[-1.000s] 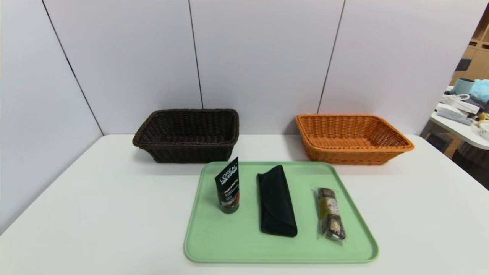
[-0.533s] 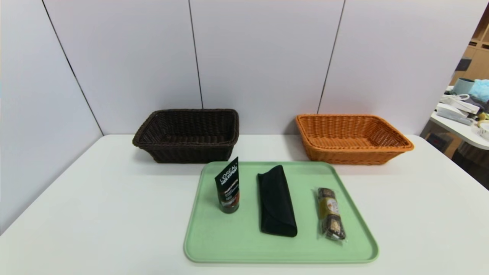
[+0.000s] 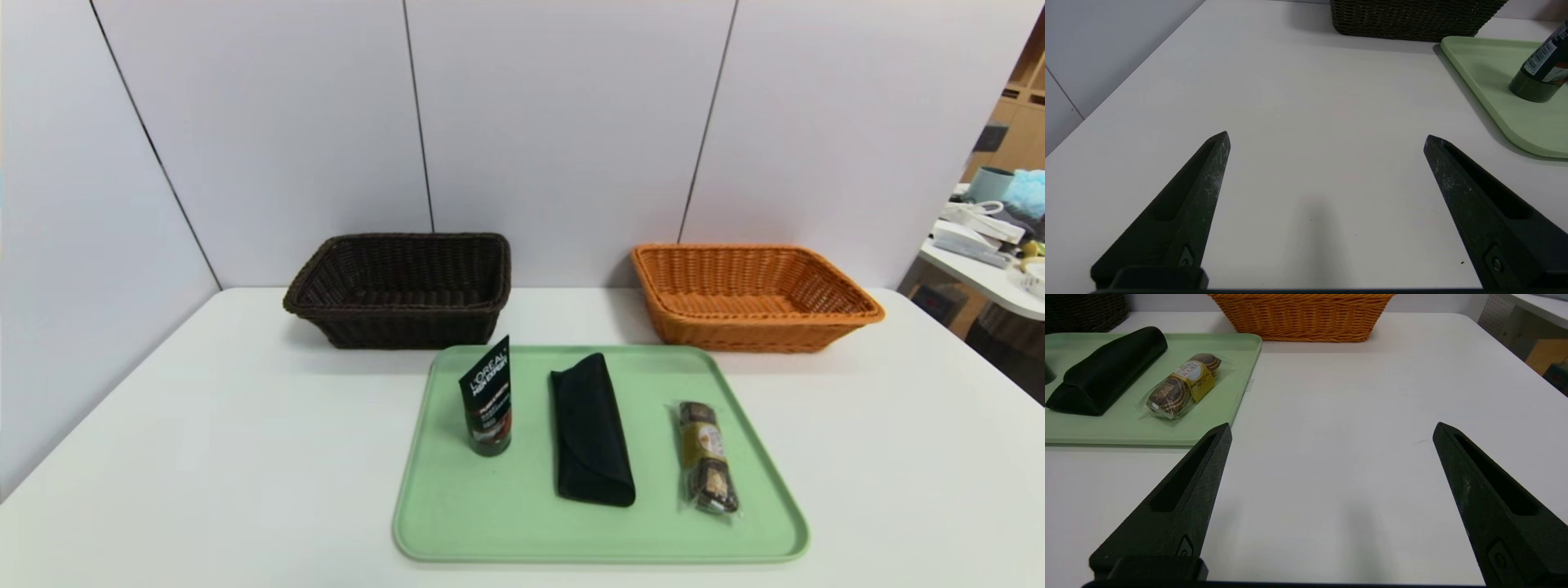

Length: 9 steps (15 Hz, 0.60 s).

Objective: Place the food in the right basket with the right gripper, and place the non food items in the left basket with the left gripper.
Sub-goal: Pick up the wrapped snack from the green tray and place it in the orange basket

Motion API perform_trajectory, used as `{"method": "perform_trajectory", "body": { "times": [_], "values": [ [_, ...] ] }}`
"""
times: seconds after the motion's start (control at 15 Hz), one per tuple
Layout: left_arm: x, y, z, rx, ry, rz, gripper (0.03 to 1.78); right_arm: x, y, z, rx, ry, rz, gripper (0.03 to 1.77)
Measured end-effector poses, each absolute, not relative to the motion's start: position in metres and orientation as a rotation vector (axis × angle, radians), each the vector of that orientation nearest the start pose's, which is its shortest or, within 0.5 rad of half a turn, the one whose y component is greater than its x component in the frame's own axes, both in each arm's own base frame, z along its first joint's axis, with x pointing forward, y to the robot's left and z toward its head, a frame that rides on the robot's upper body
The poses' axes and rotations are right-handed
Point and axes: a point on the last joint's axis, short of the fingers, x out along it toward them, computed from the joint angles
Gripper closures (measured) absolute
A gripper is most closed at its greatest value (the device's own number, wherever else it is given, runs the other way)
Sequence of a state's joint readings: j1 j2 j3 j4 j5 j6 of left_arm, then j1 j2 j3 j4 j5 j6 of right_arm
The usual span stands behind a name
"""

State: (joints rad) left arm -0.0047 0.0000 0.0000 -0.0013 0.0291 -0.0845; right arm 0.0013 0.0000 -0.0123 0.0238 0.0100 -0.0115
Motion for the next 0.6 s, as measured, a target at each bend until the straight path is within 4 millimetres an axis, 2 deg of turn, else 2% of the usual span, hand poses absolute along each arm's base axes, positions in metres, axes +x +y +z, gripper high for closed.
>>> {"method": "perform_trajectory", "body": {
  "times": [0.6],
  "values": [
    [-0.0231, 0.0005, 0.0759, -0.032, 0.002, 0.012, 0.12, -0.0235, 0.0002, 0.0757, -0.018, 0.014, 0.012, 0.1]
  ]
}}
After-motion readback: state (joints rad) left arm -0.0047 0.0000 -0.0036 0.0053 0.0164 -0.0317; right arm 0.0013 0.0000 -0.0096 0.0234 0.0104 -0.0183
